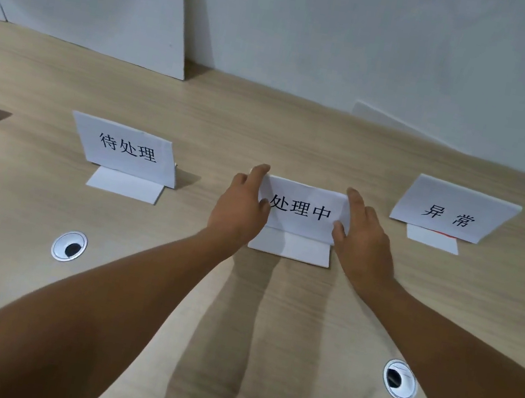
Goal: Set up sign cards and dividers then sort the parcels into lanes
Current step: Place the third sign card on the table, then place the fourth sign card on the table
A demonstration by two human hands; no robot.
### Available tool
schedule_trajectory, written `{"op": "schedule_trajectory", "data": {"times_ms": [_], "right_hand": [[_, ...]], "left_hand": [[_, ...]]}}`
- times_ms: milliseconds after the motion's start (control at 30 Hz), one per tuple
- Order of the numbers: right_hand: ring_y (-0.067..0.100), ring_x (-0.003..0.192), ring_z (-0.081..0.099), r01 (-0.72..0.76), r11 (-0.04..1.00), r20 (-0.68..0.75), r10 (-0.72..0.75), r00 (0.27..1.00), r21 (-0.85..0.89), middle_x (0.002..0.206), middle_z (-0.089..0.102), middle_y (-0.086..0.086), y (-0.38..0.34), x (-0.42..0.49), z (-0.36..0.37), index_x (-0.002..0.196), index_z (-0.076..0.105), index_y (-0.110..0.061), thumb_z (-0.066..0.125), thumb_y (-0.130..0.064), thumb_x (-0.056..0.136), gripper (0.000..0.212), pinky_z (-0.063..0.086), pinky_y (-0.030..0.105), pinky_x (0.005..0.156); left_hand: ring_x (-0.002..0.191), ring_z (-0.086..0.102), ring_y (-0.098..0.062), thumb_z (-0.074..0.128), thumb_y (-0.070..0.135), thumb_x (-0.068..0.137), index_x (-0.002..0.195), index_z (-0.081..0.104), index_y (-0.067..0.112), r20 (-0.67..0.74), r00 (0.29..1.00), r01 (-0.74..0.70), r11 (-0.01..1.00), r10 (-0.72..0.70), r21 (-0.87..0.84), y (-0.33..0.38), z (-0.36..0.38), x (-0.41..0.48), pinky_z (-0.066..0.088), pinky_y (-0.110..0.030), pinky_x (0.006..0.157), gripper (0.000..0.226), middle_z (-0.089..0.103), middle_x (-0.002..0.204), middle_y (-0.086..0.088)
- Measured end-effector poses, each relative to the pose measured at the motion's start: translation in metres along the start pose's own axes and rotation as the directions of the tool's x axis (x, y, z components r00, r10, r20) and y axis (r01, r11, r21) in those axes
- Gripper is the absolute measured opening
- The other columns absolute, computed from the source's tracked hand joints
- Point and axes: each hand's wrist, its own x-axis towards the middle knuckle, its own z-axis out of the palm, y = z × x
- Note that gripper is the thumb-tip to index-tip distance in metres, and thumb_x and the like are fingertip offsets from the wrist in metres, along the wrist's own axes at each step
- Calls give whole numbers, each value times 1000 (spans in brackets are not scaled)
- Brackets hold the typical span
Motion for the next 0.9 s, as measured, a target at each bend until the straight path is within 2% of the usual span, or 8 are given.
{"op": "schedule_trajectory", "data": {"times_ms": [267, 400, 533, 633, 700, 767, 833, 900], "right_hand": [[41, 92, 60, -20, 998, -1, 20, 1000, -60, 113, 58, 18, 5, -4, 3, 150, 43, -13, 57, -12, 97, 55, 52, 47, 76], [40, 91, 60, -66, 995, 23, 68, 997, -72, 107, 56, 15, 16, -6, -5, 150, 41, -17, 56, -15, 97, 54, 48, 43, 72], [40, 91, 61, -82, 994, 57, 87, 995, -75, 105, 55, 13, 29, -7, -12, 149, 38, -20, 54, -18, 98, 54, 48, 42, 71], [36, 93, 61, -89, 994, 94, 94, 991, -58, 107, 55, 11, 36, -7, -19, 157, 27, -27, 54, -24, 99, 64, 47, 38, 71], [33, 96, 61, -71, 997, 130, 74, 989, -26, 115, 53, 9, 39, -6, -28, 161, 12, -34, 58, -31, 98, 78, 51, 40, 76], [30, 100, 59, -16, 1000, 140, 12, 990, 25, 123, 50, 8, 45, -1, -45, 162, 5, -37, 63, -34, 94, 89, 54, 44, 84], [28, 103, 59, 58, 998, 81, -61, 995, 34, 127, 50, 7, 62, 7, -71, 163, 10, -33, 66, -34, 91, 90, 52, 44, 88], [29, 106, 59, 75, 997, -23, -75, 997, 1, 130, 52, 7, 87, 18, -99, 161, 22, -27, 68, -30, 90, 85, 52, 45, 88]], "left_hand": [[105, 59, -29, 55, 18, 100, 154, 31, 34, 53, 998, 20, 999, -18, -36, 3, 7, 3, 46, -36, 79, 61, 49, 134, -10], [93, 51, -20, 58, 18, 99, 154, 30, 34, 103, 995, -1, 999, 5, -45, 13, 10, -1, 41, -32, 76, 64, 50, 131, -10], [93, 52, -20, 60, 19, 98, 154, 30, 36, 102, 995, 28, 997, -21, -72, 23, 21, -4, 40, -32, 75, 66, 50, 127, -9], [114, 56, -31, 59, 25, 98, 155, 29, 37, 83, 996, 44, 997, -39, -58, 35, 24, -3, 44, -37, 81, 66, 52, 128, -11], [138, 37, -39, 60, 30, 96, 157, 26, 37, 44, 998, 42, 999, -43, 18, 44, 21, -2, 42, -48, 103, 70, 46, 144, -18], [151, 15, -39, 61, 31, 93, 158, 26, 37, -14, 999, 41, 997, -41, 66, 57, 13, 0, 27, -53, 117, 74, 28, 159, -24], [153, 7, -34, 61, 29, 90, 155, 33, 35, -67, 998, -18, 999, 21, 46, 80, 8, 7, 30, -54, 116, 71, 21, 163, -21], [152, 13, -31, 63, 26, 89, 150, 43, 29, -92, 988, -123, 992, 123, 15, 112, 11, 18, 36, -51, 111, 64, 29, 159, -17]]}}
